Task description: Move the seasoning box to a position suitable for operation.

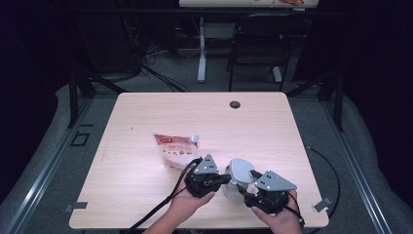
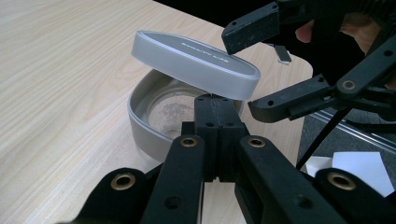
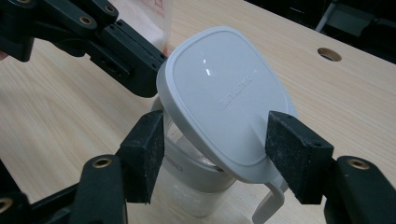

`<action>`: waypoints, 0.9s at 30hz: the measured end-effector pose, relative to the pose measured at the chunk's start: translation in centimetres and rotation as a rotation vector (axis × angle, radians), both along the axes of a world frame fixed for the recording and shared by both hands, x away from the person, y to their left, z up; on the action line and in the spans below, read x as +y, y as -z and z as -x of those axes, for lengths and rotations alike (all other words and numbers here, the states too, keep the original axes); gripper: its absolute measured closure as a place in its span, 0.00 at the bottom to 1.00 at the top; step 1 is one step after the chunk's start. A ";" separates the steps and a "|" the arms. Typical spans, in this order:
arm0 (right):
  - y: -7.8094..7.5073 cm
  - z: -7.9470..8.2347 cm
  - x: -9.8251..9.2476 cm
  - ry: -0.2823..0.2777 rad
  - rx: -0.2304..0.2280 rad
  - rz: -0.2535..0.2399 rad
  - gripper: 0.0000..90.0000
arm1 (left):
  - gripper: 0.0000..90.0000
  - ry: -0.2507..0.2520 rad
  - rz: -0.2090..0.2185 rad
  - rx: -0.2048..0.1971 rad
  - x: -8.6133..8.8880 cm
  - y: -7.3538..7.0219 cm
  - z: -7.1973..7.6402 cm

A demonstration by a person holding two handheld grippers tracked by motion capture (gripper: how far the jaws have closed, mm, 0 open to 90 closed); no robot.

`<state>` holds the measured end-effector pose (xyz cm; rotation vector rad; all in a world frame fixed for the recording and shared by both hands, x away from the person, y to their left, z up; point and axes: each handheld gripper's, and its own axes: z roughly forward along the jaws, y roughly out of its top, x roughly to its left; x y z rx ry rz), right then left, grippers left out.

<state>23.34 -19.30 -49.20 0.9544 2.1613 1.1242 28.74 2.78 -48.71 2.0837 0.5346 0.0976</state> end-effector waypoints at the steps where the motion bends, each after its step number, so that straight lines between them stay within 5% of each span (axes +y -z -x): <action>1: 0.0 0.0 0.0 0.003 0.000 -0.002 0.42 | 1.00 0.000 0.001 0.000 0.0 0.0 0.0; 27: -0.4 0.3 -0.8 0.028 -0.032 -0.053 0.50 | 1.00 -0.006 -0.002 -0.007 0.6 0.2 0.2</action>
